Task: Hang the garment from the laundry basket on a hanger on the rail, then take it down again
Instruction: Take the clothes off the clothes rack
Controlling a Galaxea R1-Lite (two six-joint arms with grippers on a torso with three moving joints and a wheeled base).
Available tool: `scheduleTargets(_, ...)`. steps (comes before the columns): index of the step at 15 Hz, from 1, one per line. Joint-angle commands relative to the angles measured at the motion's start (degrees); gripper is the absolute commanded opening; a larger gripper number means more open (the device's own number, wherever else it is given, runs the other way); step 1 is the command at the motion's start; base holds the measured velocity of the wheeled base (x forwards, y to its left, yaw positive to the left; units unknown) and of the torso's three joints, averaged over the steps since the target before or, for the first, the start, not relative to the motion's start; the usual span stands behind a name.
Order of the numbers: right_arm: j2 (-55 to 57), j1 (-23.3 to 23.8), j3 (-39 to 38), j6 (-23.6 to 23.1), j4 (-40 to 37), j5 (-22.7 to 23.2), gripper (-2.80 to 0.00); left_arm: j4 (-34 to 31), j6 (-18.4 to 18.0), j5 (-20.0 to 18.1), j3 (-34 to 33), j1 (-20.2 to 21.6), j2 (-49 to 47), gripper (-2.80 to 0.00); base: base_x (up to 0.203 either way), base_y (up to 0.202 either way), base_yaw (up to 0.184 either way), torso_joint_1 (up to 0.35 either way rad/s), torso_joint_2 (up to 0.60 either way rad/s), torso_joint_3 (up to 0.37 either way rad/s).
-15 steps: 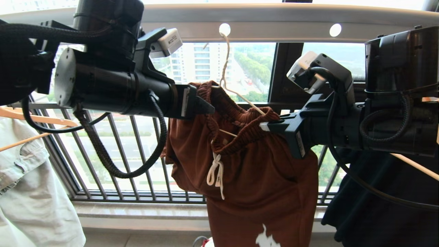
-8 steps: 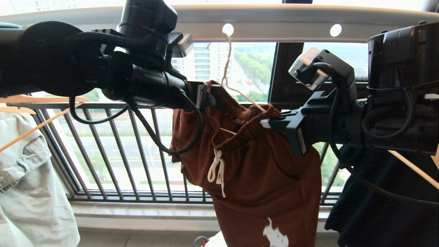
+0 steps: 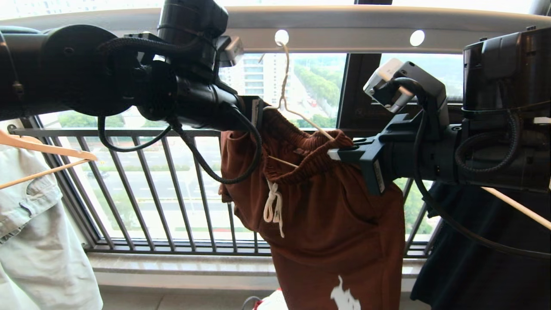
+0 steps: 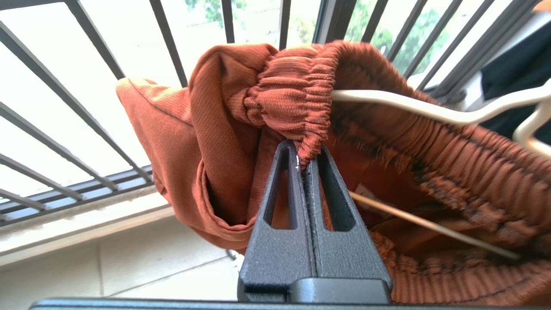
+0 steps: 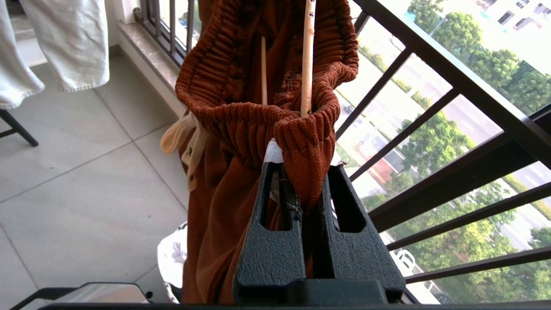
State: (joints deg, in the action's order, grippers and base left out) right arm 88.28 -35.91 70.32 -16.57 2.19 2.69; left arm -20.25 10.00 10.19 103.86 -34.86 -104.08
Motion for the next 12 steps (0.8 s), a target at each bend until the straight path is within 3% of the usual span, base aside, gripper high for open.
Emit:
scheduleTargets(1, 0.05, 0.34, 0.00, -0.13, -0.06, 0.03, -2.80, 1.59, 0.84, 0.50, 0.37, 1.57, 0.72, -2.80, 0.000, 0.000, 0.000, 0.000, 0.00, 0.000)
scheduleTargets(5, 0.05, 0.75, -0.09, -0.13, -0.06, 0.03, -2.80, 2.24, 1.03, 3.97, -0.64, 3.05, 0.46, -2.80, 0.000, 0.000, 0.000, 0.000, 0.00, 0.000)
scheduleTargets(8, 0.05, 0.95, -0.09, -0.13, -0.01, 0.03, -2.80, 2.77, 1.28, 4.52, -3.84, 3.00, 0.73, -2.80, 0.000, 0.000, 0.000, 0.000, 0.00, 0.000)
scheduleTargets(12, 0.05, 1.46, -0.18, -0.13, 0.01, 0.03, -2.80, 12.24, 1.64, 4.49, -7.93, 2.96, 1.17, -2.80, 0.000, 0.000, 0.000, 0.000, 0.00, 0.000)
